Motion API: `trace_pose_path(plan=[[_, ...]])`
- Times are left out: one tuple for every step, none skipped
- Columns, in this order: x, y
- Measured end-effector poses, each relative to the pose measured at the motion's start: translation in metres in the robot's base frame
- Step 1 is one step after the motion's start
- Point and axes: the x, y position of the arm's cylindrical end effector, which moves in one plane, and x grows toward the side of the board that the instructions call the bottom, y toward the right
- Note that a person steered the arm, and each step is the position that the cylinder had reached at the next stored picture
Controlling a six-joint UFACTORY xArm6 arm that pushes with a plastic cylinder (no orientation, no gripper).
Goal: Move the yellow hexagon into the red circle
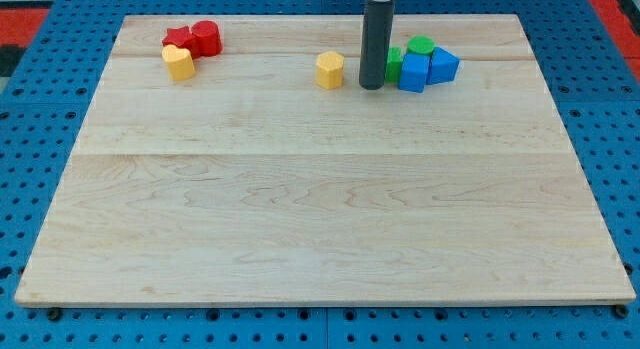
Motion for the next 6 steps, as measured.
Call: trace_pose_path(plan=[[-0.014,-0.053],[-0.034,-0.116],[-0.064,-0.137],[-0.067,-0.137],[-0.067,-0.172],[-0.067,-0.194]])
